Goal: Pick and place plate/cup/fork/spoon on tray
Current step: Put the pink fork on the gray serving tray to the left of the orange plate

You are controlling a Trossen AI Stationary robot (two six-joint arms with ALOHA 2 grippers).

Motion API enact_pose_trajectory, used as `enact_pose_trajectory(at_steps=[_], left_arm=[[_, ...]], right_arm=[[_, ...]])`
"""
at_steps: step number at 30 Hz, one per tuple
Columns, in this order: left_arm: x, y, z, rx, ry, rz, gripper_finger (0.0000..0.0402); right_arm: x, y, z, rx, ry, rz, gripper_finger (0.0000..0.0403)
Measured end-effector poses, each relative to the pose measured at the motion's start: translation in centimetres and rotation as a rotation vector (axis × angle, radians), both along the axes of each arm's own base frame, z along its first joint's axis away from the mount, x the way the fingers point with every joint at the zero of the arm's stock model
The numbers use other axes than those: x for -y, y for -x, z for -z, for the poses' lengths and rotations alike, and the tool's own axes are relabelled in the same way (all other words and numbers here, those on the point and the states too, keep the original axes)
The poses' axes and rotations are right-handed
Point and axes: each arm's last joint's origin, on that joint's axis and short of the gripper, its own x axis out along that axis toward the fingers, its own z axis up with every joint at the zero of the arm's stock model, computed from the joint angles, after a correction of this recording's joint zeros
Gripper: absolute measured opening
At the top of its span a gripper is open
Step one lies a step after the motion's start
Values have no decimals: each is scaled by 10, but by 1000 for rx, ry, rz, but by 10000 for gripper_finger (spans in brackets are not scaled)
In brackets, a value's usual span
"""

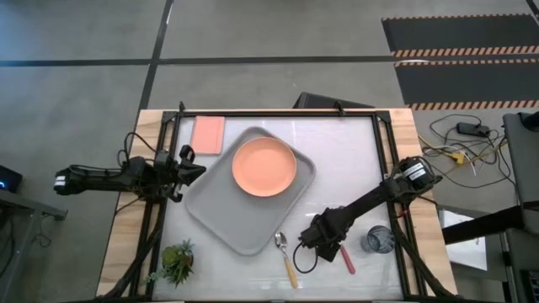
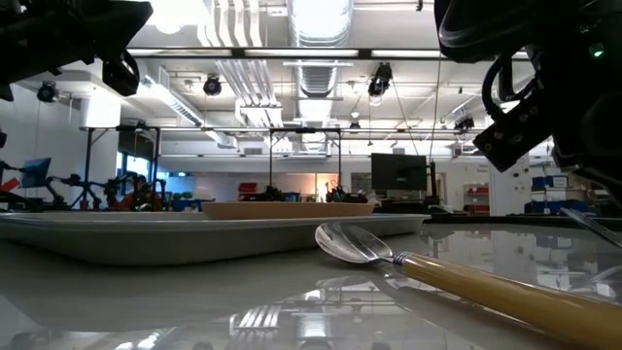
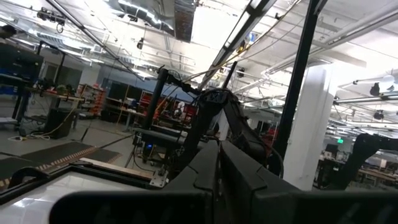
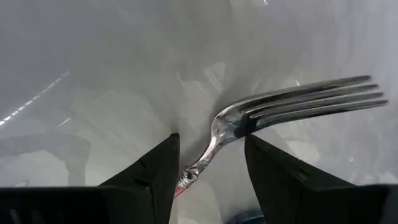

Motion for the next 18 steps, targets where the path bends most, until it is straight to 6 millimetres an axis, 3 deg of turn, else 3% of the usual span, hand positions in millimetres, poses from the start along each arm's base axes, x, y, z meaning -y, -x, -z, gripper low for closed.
enact_pose_trajectory(at_steps=[18], left_arm=[[0, 0, 0, 0, 0, 0, 0]], right_arm=[[-2, -3, 1, 39, -10, 6, 16]])
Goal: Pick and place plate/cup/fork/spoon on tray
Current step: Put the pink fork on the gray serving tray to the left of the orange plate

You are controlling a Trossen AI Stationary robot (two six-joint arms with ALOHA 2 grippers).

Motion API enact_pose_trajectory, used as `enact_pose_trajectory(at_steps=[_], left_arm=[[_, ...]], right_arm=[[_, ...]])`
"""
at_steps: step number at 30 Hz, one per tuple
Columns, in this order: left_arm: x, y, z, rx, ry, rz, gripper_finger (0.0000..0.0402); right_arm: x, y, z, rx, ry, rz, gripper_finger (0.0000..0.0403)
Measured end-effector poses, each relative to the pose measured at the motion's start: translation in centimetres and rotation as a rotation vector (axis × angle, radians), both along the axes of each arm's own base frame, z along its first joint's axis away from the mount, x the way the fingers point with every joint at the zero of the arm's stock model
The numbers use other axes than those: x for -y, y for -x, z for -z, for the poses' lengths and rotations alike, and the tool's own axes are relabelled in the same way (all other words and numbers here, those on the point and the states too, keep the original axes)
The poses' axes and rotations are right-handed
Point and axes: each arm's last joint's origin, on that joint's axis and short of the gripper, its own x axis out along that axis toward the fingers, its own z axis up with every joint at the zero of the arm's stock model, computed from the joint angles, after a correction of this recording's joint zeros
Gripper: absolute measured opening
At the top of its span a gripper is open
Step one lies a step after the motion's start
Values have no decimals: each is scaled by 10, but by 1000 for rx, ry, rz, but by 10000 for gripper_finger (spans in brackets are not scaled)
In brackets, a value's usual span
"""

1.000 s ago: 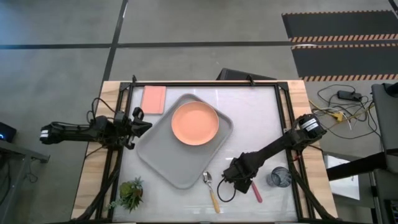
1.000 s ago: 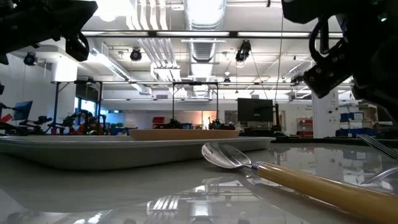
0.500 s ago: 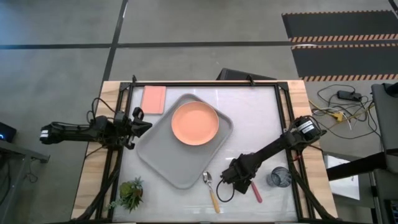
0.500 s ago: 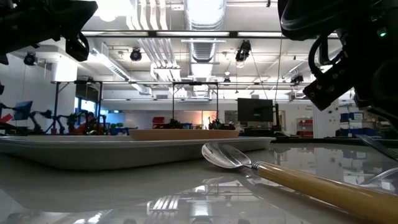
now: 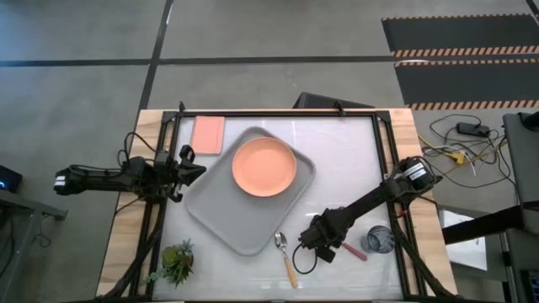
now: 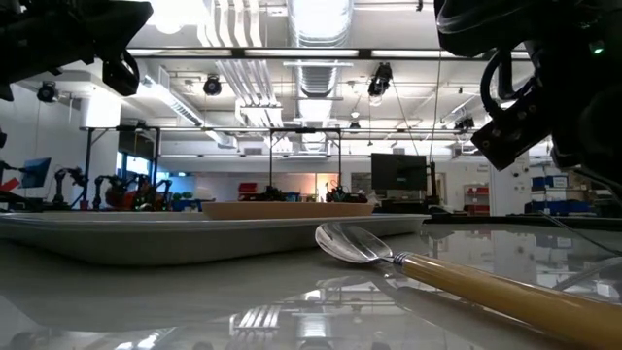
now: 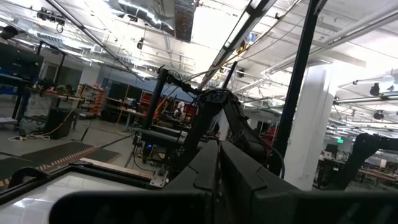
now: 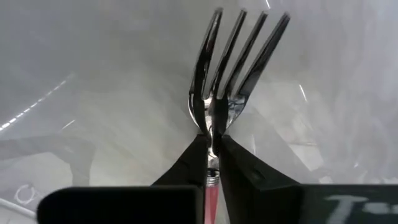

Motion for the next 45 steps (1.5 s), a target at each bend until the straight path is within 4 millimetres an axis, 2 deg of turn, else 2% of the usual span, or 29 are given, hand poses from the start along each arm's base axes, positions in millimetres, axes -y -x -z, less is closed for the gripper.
enact_pose_trajectory(at_steps=[10, 24, 37, 45], left_arm=[[0, 0, 0, 0, 0, 0, 0], [0, 0, 0, 0, 0, 0, 0], [0, 0, 0, 0, 0, 1, 0], [0, 0, 0, 0, 0, 1, 0]], right_arm=[[0, -3, -6, 30, -9, -3, 14], [6, -32, -40, 160, -28, -28, 13], [32, -68, -87, 363, 43, -65, 13], [59, -89, -101, 490, 71, 9, 13]])
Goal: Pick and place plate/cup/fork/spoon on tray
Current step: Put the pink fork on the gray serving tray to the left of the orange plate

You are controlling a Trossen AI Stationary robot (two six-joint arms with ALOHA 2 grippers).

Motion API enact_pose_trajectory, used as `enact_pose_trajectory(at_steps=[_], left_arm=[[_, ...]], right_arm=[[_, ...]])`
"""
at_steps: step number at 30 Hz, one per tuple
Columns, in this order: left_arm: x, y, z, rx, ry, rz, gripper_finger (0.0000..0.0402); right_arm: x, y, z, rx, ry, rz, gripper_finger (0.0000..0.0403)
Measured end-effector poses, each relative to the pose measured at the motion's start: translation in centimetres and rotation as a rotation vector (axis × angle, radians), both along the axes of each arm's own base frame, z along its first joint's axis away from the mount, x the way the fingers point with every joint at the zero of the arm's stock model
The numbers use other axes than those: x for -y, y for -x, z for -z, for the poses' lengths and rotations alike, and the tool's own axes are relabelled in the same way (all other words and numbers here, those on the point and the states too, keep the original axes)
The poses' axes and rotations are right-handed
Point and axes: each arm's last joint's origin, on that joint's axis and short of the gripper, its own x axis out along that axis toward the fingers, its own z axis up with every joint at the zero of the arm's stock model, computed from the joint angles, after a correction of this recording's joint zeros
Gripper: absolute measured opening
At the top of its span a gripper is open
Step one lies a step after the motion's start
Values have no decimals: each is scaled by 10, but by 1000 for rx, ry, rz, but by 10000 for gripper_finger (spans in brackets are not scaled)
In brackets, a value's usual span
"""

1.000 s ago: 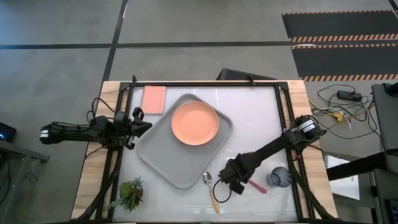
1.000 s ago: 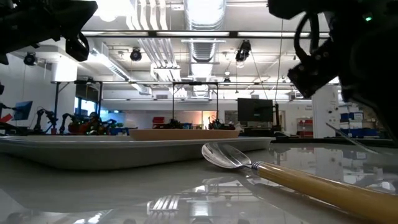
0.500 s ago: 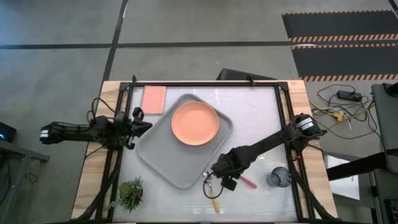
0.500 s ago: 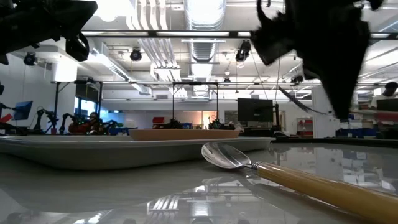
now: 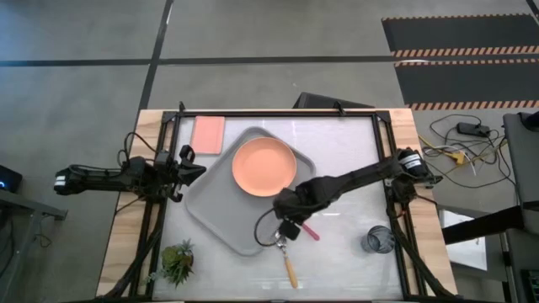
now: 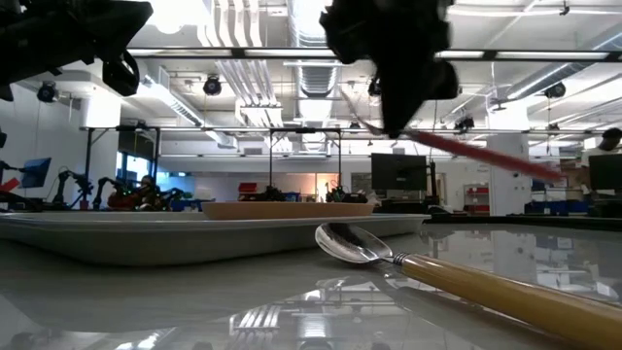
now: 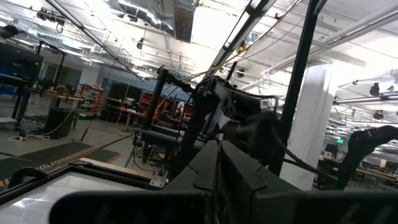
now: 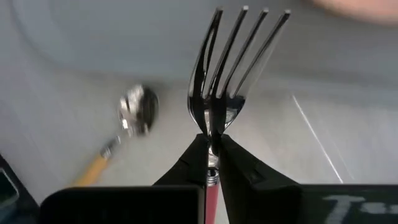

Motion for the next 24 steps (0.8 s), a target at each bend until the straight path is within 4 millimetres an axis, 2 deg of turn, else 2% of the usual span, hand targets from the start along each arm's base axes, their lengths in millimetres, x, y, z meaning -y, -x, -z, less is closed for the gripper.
enact_pose_trajectory(at_steps=[11, 18, 24], left_arm=[[0, 0, 0, 0, 0, 0, 0], [0, 0, 0, 0, 0, 0, 0], [0, 0, 0, 0, 0, 0, 0]], right_arm=[[27, -38, -18, 386, 3, -59, 13], [40, -48, -20, 470, 14, -47, 13], [42, -59, -13, 520, 17, -56, 13]])
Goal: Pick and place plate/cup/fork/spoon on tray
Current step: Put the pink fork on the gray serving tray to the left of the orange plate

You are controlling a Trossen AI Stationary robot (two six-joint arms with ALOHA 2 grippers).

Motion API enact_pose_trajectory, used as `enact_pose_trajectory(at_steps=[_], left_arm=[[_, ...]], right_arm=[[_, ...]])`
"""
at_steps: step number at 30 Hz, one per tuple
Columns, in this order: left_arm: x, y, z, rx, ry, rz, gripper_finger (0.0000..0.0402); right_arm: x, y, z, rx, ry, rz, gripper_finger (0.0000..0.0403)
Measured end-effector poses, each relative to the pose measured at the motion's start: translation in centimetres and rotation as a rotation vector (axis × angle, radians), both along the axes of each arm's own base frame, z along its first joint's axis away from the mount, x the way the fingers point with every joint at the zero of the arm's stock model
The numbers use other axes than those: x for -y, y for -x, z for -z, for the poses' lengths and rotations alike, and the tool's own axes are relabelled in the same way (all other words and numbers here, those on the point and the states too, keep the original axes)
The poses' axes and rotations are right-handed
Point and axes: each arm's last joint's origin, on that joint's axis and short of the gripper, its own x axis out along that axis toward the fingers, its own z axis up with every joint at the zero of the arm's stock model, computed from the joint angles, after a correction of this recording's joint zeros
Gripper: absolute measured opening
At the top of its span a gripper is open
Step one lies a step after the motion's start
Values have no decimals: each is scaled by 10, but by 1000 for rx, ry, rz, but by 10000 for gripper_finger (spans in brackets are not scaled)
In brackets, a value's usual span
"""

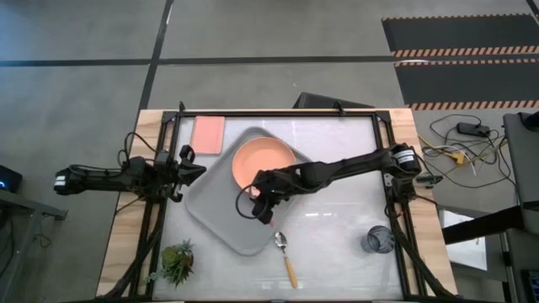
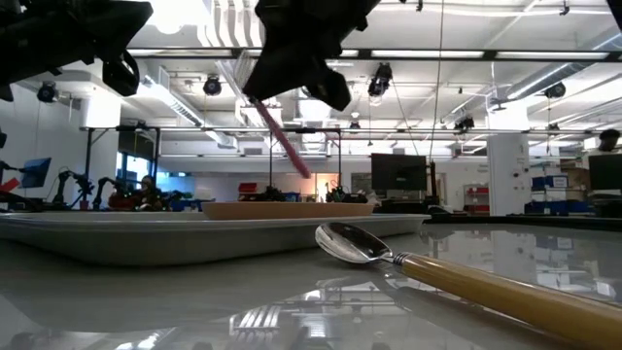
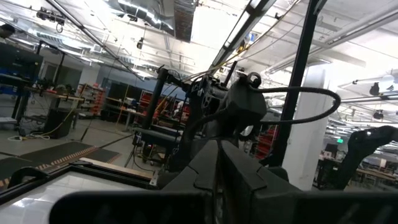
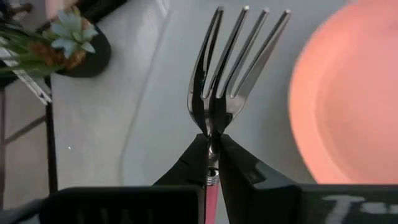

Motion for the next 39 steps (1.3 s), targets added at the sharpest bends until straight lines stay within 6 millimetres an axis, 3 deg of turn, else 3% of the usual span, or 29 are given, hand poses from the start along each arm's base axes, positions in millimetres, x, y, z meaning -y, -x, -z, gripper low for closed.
enact_pose_trajectory(at_steps=[13, 26, 39], left_arm=[[0, 0, 0, 1, 0, 0, 0], [0, 0, 0, 0, 0, -1, 0], [0, 0, 0, -1, 0, -1, 0]], right_arm=[[6, -30, -6, 69, 59, -52, 13], [3, -70, 21, -161, 144, -145, 13], [5, -76, 31, -194, 141, -121, 13]])
